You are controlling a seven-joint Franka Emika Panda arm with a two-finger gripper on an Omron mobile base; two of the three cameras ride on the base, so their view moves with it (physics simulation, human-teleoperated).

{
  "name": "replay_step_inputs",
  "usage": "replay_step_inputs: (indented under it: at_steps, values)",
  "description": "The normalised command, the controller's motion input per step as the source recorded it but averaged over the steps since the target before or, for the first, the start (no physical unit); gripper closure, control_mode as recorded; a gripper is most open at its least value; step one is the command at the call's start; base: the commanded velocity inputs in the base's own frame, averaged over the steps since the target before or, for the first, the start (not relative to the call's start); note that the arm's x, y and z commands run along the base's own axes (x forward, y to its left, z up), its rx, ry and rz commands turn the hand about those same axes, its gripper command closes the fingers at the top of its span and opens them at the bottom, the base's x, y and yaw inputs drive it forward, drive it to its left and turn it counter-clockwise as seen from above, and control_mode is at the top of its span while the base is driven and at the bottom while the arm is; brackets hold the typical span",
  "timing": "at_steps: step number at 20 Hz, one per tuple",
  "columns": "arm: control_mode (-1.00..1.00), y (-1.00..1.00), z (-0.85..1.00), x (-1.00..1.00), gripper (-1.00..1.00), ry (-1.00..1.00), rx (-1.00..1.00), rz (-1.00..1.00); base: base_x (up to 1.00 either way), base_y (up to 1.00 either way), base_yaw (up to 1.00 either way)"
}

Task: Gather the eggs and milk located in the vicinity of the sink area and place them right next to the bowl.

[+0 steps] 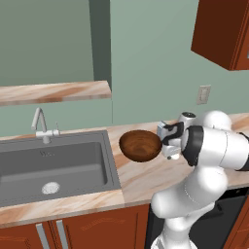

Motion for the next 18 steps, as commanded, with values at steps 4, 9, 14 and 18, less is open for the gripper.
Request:
replay_step_inputs:
  at_steps: [4, 9, 14, 18]
  values:
    - [-1.00, 0.00, -0.03, 0.14, -1.00, 0.00, 0.00, 0.00, 0.00, 0.00, 0.00]
    - [-1.00, 0.00, 0.00, 0.00, 1.00, 0.00, 0.00, 0.00, 0.00, 0.00, 0.00]
    - [-1.00, 0.00, 0.00, 0.00, 1.00, 0.00, 0.00, 0.00, 0.00, 0.00, 0.00]
    - [-1.00, 0.00, 0.00, -0.11, 1.00, -0.03, 0.03, 0.02, 0.00, 0.00, 0.00]
